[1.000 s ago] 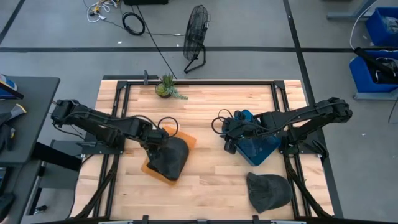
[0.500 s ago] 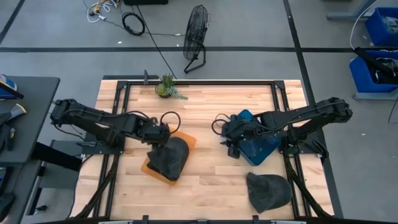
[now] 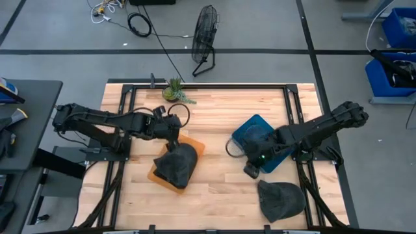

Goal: Pick & Place hat
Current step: Put the black cap into the orange bin

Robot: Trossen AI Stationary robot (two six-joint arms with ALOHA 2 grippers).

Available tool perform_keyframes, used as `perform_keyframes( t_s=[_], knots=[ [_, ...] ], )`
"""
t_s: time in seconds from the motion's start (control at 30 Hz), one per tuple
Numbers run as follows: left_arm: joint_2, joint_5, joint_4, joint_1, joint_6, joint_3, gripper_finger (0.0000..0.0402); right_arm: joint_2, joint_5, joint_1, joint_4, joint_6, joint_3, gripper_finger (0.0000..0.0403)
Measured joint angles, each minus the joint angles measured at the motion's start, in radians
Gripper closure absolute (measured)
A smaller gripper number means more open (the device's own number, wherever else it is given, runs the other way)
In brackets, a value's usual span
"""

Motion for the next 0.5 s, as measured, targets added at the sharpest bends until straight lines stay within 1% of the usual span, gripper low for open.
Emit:
perform_keyframes(
  t_s=[0.07,0.17,0.27,0.43,0.5],
  knots=[
    [0.0,0.0,0.004,0.029,0.032,0.0,0.0271,-0.001,-0.015,0.037,-0.031,0.12,-0.03,0.0238],
    [0.0,0.0,0.02,0.072,0.106,0.0,0.0271,0.0,-0.059,0.09,-0.092,0.362,-0.085,0.0238],
    [0.0,-0.001,0.05,0.111,0.168,0.0,0.0271,-0.001,-0.101,0.145,-0.101,0.585,-0.133,0.0238],
    [0.001,-0.001,0.101,0.165,0.237,0.0,0.0271,0.0,-0.256,0.231,-0.075,0.838,-0.213,0.0238],
    [0.001,-0.001,0.116,0.182,0.248,0.0,0.0271,0.0,-0.3,0.263,-0.051,0.937,-0.24,0.0238]
  ],
)
